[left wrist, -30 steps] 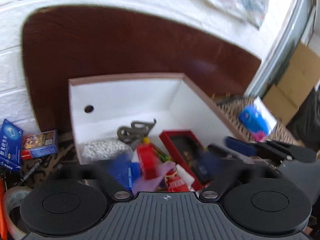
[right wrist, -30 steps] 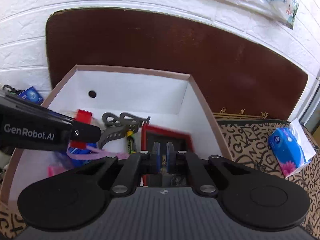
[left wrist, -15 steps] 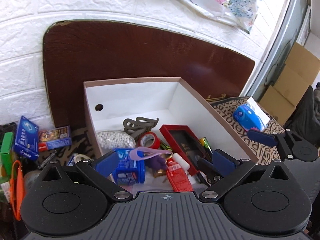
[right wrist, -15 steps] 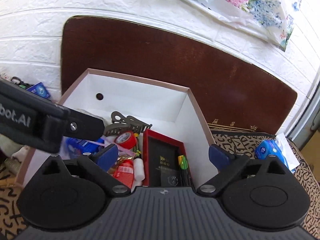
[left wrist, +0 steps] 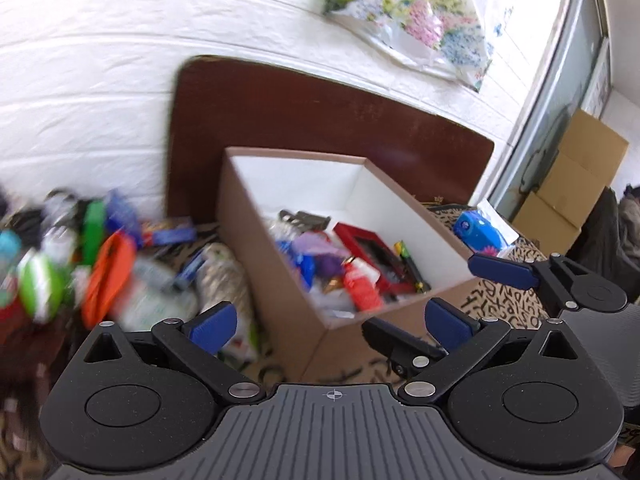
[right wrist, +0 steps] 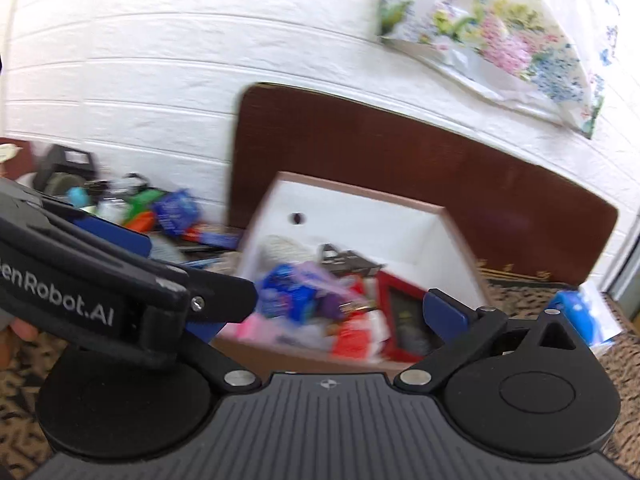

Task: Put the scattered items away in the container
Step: 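Withdraw both open tools from the box back toward the pile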

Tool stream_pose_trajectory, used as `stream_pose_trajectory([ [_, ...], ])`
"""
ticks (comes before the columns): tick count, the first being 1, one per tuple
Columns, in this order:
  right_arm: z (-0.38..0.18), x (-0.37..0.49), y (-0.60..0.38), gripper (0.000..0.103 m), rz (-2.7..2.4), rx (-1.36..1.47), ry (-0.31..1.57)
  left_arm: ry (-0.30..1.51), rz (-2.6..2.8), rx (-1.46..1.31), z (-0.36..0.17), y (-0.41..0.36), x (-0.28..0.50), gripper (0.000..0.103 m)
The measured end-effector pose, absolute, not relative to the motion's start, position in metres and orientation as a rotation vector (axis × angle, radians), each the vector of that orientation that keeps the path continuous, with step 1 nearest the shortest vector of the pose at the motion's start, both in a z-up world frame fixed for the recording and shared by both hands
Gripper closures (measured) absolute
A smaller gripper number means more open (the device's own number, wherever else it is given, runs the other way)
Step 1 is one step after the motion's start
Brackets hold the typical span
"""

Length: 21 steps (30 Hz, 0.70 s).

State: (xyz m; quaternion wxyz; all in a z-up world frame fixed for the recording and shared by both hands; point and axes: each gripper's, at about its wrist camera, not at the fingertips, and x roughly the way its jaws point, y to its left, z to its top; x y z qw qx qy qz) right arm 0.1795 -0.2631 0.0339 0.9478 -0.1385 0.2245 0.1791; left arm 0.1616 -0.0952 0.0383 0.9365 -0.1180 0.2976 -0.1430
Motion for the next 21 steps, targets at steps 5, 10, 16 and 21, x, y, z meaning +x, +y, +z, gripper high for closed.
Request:
stream_pose_trajectory([
  [5,0.020,0.141,-0.237,0.001,0.425,-0.298,0.448,0.609,-0.256,-0.310,0.016,-0.067,0.119,0.000],
  [10,0.002,0.114,-0.215,0.001,0.490,-0.271,0.467,0.625,-0.225,-0.358,-0.004,-0.041,0.087,0.000],
  [16,-0.025,0.091,-0.186,0.001,0.581,-0.197,0.527,0.623,-0.166,-0.335,-0.027,-0.018,0.063,0.000],
  [21,-0.040,0.090,-0.166,0.001,0.602,-0.189,0.568,0.625,-0.079,-0.323,-0.039,0.012,0.056,0.000],
])
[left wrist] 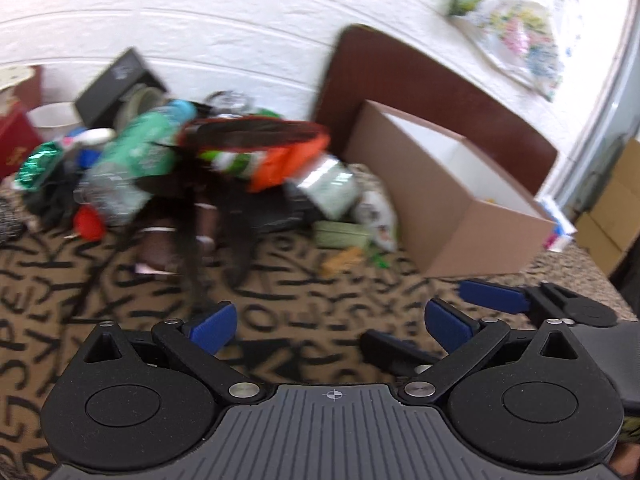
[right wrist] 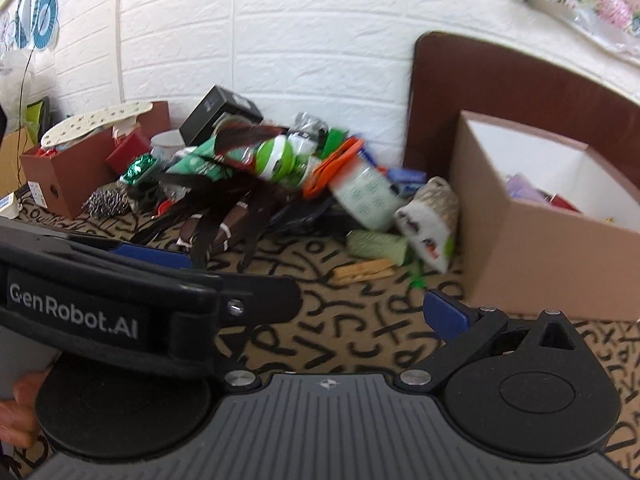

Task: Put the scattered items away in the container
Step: 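Withdraw both open tools from the box back toward the pile, then grasp the wooden clothespin with the right tool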

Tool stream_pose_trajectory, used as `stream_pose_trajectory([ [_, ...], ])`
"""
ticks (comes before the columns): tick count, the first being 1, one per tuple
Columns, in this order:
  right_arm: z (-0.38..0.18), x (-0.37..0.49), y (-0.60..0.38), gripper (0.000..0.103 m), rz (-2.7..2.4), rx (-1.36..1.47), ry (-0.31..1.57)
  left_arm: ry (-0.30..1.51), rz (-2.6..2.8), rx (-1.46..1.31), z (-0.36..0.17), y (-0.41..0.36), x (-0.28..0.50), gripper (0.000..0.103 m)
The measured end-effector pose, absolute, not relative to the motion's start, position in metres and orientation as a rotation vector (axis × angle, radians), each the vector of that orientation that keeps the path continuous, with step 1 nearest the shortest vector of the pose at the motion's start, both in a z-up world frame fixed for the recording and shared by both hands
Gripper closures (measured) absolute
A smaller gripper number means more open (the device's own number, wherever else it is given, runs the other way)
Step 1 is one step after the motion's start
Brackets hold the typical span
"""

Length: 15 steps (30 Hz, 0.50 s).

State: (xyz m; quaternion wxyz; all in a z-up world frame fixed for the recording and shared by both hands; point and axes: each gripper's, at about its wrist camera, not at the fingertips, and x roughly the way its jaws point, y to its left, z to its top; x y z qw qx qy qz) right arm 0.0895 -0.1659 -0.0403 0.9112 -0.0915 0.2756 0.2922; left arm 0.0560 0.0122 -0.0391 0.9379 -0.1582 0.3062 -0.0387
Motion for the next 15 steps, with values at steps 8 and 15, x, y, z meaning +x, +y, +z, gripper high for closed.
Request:
stream_pose_trajectory([
  [8,-0.055,0.108,-0.152,0.001,0.580,-0.155,0.610,0.650,-0.084,-0.343,-0.046,0.036,0.074,0.007],
  [15,-0.067,0.125,-0.151,0.001,0.549,-0.158,0.636,0.619,-0.163,-0.301,-0.037,0.024,0.116,0.015],
])
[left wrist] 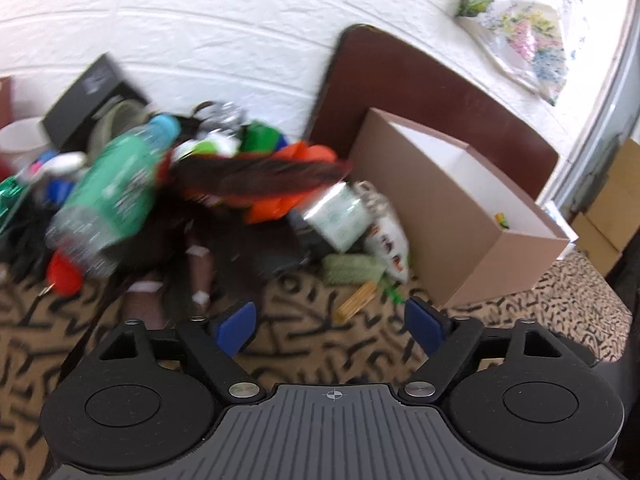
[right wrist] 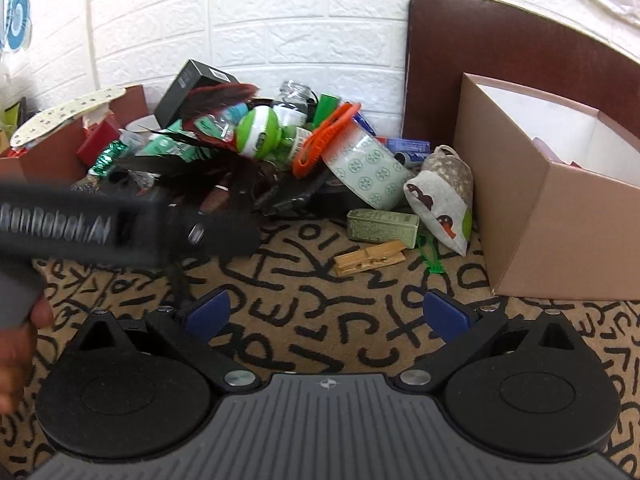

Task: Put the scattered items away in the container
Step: 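Grasp the wooden clothespin with the right tool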

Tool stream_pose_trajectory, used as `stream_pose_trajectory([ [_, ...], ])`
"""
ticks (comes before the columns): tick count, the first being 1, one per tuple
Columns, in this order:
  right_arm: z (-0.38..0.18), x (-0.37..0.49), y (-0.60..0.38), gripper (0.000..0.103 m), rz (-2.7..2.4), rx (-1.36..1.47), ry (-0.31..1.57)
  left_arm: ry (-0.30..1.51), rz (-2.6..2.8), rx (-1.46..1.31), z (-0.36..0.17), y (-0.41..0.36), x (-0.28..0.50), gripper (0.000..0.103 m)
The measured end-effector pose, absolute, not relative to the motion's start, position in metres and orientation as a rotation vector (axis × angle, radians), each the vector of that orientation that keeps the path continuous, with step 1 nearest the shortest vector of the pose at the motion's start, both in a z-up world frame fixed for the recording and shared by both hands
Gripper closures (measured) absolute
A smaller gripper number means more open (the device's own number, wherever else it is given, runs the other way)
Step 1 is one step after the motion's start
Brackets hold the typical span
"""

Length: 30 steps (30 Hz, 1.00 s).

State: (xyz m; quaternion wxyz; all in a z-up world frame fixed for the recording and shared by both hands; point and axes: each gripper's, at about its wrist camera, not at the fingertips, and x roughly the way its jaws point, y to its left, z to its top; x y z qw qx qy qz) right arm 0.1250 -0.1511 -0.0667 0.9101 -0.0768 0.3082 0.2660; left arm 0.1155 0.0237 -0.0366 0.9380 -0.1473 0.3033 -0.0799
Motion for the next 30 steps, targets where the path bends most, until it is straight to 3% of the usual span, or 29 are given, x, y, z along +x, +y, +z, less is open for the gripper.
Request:
stream_pose_trajectory([
  [17,-0.100,0.187,-0.142,0.007,0.516,-0.117,0.689,0.671,-0.153,-0.182,-0.066,0.014,0.199,0.037],
  [20,-0.104,0.196,-0.140,0.014,0.513,-0.111,0.687,0.676,-0.122,-0.150,-0.070,0.015,0.200,0.057],
  [22,-0.104,0.201,-0.140,0.021,0.510,-0.108,0.680,0.679,-0.104,-0.150,-0.070,0.018,0.197,0.083],
  [23,-0.103,0.201,-0.140,0.034,0.510,-0.112,0.675,0.680,-0.103,-0.160,-0.070,0.020,0.195,0.084],
  [24,-0.101,0.201,-0.140,0.037,0.513,-0.113,0.673,0.682,-0.099,-0.166,-0.070,0.021,0.193,0.086],
  [27,-0.099,0.195,-0.141,0.038,0.527,-0.108,0.688,0.685,-0.098,-0.165,-0.069,0.019,0.182,0.096],
  [30,-0.097,0.182,-0.144,0.038,0.538,-0.120,0.693,0.699,-0.103,-0.175,-0.070,0.018,0.167,0.096],
])
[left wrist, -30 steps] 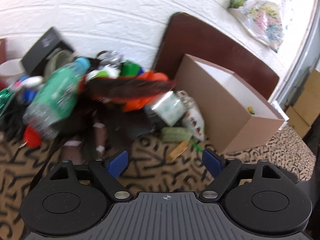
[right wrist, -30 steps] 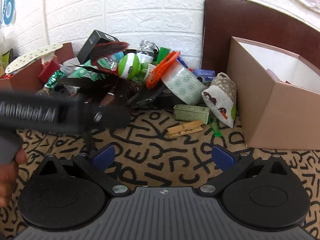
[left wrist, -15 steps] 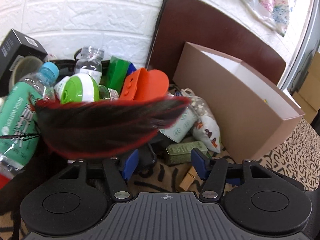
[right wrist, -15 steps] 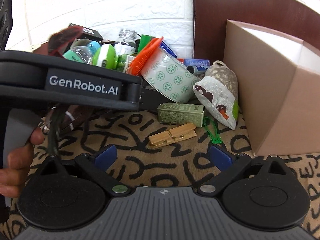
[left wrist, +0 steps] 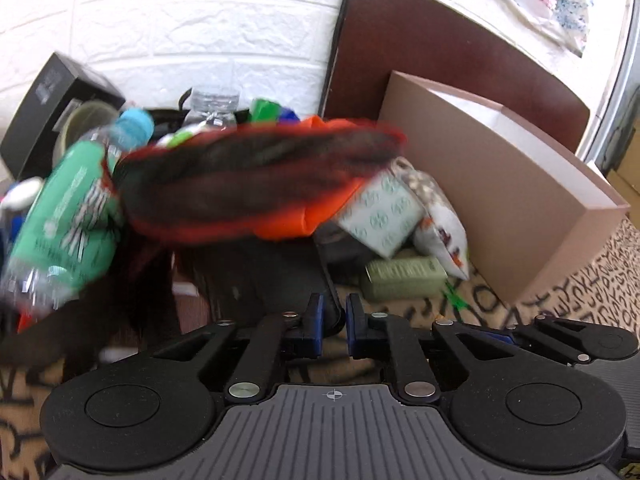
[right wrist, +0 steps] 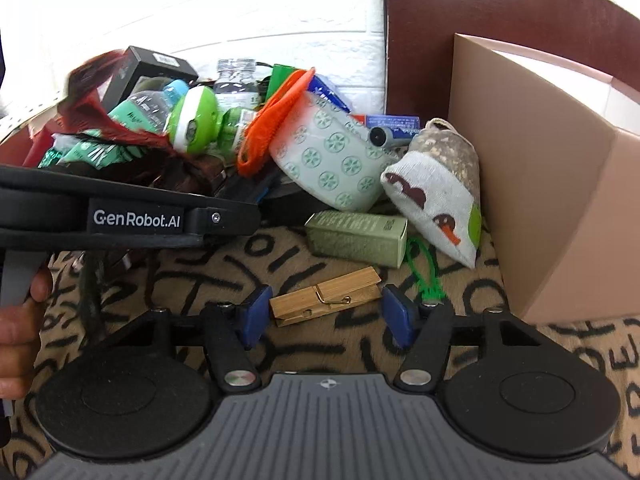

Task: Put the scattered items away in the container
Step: 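Grasp the wooden clothespin with the right tool, then grasp the black phone case with left tool while right tool holds clothespin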

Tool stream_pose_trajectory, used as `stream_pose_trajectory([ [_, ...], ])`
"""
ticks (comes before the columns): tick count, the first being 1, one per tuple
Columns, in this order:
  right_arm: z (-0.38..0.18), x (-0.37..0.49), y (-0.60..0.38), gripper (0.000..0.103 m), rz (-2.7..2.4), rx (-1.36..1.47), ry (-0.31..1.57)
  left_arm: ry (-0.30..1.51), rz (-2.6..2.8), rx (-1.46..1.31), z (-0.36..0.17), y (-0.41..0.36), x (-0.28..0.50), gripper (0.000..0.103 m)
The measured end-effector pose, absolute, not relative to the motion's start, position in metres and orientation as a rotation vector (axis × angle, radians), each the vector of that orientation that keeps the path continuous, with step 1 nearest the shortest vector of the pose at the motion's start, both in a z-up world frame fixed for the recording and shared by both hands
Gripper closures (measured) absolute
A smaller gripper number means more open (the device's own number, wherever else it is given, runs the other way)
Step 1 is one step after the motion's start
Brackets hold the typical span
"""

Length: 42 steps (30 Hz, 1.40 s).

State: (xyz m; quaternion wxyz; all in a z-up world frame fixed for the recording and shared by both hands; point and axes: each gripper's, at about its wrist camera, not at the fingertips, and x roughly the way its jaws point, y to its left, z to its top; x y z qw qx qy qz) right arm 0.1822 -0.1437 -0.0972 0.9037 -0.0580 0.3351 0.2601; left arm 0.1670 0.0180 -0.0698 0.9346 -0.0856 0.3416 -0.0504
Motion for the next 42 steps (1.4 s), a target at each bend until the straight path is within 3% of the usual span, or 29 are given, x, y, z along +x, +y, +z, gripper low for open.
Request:
stream_pose_trajectory([
  [18,-0.091,0.067,-0.189,0.037,0.580,-0.188,0.758,0.842,-0.226,-0.216,-0.080,-0.004,0.036,0.103],
  [19,-0.091,0.064,-0.191,0.037,0.578,-0.181,0.761,0.839,-0.224,-0.215,-0.079,-0.004,0.031,0.095],
  [20,-0.091,0.061,-0.192,0.037,0.577,-0.176,0.763,0.827,-0.218,-0.212,-0.077,-0.005,0.028,0.081],
  [24,-0.091,0.054,-0.194,0.035,0.569,-0.177,0.755,0.739,-0.138,-0.183,-0.066,0.000,0.031,0.051],
  [28,-0.089,0.055,-0.195,0.030,0.561,-0.160,0.741,0.744,-0.076,-0.188,-0.070,0.010,0.049,0.048],
  [39,-0.095,0.058,-0.194,0.028,0.564,-0.159,0.750,0.701,0.022,-0.272,-0.071,0.033,0.056,0.041],
  [42,-0.095,0.059,-0.193,0.027,0.563,-0.161,0.747,0.744,0.024,-0.249,-0.078,0.033,0.069,0.045],
])
